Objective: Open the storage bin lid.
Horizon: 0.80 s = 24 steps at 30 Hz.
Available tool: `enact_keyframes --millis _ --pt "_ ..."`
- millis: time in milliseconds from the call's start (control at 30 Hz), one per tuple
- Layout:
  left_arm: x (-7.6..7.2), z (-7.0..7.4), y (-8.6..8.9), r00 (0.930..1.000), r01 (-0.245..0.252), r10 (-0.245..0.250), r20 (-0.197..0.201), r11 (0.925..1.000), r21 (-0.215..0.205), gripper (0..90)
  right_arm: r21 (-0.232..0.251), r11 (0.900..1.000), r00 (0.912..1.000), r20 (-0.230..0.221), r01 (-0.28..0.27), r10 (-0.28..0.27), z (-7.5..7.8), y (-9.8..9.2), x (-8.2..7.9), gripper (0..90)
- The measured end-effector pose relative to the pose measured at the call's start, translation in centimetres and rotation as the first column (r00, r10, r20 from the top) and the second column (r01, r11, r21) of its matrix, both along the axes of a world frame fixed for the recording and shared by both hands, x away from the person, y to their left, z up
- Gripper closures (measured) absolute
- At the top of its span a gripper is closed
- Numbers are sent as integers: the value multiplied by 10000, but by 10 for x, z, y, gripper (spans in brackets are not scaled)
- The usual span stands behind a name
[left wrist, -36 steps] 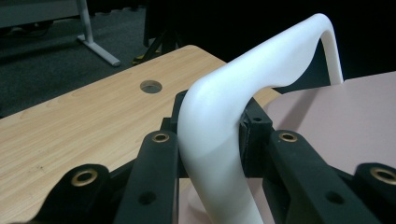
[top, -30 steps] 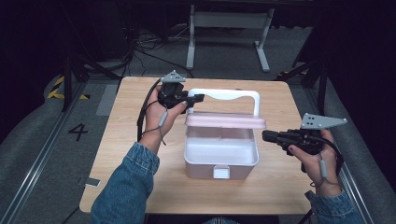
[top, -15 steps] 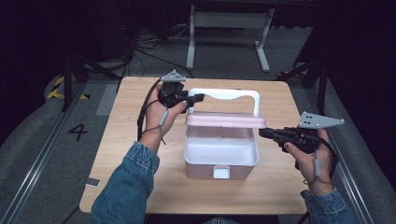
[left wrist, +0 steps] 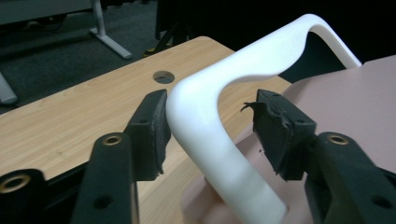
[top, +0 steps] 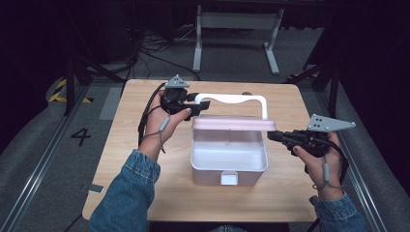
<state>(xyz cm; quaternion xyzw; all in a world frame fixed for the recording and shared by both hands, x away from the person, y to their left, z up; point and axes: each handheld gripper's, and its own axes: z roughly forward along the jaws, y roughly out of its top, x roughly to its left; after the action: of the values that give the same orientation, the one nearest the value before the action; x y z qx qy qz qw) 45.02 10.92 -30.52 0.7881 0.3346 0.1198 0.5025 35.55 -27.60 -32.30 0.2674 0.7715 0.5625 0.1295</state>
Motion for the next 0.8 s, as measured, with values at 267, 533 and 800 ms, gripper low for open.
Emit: enact_keyframes --millis 267,533,800 --pt "-12 5 23 9987 -407 394 329 9985 373 415 15 10000 9998 165 55 -55 5 0 3 900" --pt "-28 4 40 9975 -566 543 454 9971 507 413 86 9999 9996 260 123 -125 9 -1 7 900" --pt "-42 2 54 9953 -739 706 666 9961 486 411 194 9994 9989 364 293 -300 13 -2 10 900"
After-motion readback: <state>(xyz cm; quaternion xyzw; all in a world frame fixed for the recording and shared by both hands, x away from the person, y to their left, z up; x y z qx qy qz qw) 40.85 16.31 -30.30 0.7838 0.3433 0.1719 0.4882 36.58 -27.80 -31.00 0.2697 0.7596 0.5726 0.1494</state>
